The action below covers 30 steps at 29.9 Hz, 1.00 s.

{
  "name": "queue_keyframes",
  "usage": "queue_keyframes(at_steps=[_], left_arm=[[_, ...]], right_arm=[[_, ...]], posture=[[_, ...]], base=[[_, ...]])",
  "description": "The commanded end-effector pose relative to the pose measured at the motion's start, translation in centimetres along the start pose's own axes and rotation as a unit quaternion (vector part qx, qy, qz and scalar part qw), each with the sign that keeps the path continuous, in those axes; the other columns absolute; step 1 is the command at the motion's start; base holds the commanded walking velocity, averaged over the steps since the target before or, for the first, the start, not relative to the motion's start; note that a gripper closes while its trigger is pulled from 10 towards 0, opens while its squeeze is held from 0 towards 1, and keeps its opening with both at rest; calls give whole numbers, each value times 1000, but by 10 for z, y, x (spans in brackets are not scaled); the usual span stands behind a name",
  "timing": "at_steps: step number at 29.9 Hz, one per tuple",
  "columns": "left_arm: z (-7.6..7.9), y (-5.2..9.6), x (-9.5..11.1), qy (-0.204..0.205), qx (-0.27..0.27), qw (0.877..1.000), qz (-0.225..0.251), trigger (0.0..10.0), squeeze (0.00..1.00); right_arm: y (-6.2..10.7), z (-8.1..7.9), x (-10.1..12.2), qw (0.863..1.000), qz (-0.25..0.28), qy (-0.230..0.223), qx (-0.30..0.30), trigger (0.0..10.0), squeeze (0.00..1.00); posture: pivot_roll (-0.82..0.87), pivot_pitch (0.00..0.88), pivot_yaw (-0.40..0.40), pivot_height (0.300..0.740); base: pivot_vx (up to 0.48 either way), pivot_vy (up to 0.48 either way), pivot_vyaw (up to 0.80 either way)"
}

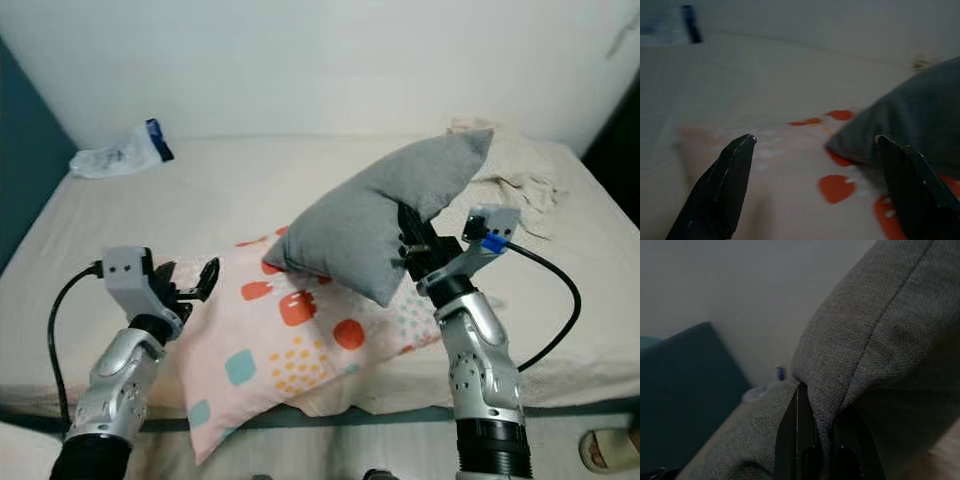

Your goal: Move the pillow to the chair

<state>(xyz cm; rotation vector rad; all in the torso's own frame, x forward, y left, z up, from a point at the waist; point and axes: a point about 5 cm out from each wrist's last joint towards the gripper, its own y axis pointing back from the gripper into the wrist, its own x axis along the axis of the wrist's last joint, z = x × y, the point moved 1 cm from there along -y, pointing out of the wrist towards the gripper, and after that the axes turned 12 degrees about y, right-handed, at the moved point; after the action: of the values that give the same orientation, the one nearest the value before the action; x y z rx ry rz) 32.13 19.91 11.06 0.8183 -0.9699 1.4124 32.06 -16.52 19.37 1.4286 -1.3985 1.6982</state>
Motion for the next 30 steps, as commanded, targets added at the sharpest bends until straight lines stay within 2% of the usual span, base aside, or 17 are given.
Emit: queue_keyframes(at_steps=[1, 8, 11, 14, 15, 16, 18, 19, 21, 30], left_arm=[[-10, 5, -2, -10, 22, 1000, -4, 10000, 0], [-16, 4, 0, -14, 47, 999, 1, 10000, 0], [-17, 4, 0, -14, 49, 999, 1, 10000, 0], [-18, 3, -1, -18, 57, 998, 0, 10000, 0], [-18, 3, -1, -18, 57, 998, 0, 10000, 0], [-18, 4, -2, -19, 59, 998, -1, 10000, 0], [-18, 4, -2, -19, 59, 998, -1, 10000, 0], [-18, 4, -2, -20, 60, 998, -1, 10000, 0], [-18, 4, -2, -21, 61, 998, 0, 10000, 0], [-19, 3, -1, -23, 63, 998, 4, 10000, 0]], right_arm=[[-5, -12, 15, 999, 36, 7, 35, 0, 0], [-12, -41, 31, 991, 71, -11, 115, 0, 0], [-12, -45, 32, 989, 73, -14, 127, 0, 0], [-11, -60, 33, 983, 76, -28, 165, 0, 0], [-11, -60, 33, 983, 76, -28, 165, 0, 0], [-9, -68, 32, 980, 73, -33, 184, 0, 0], [-9, -68, 32, 980, 73, -33, 184, 0, 0], [-9, -74, 31, 977, 74, -40, 196, 0, 0], [-9, -76, 32, 976, 76, -43, 200, 0, 0], [-15, -77, 59, 969, 124, -49, 210, 0, 0]], posture=[[-24, 152, 26, 740], [-25, 147, 21, 740], [-25, 148, 22, 740], [-27, 148, 19, 740], [-27, 148, 19, 740], [-25, 149, 18, 740], [-25, 149, 18, 740], [-25, 149, 18, 740], [-23, 149, 18, 740], [-25, 143, 17, 740]], base=[[0, 0, 781], [0, 0, 781], [0, 0, 781], [0, 0, 781], [0, 0, 781], [0, 0, 781], [0, 0, 781], [0, 0, 781], [0, 0, 781], [0, 0, 781]])
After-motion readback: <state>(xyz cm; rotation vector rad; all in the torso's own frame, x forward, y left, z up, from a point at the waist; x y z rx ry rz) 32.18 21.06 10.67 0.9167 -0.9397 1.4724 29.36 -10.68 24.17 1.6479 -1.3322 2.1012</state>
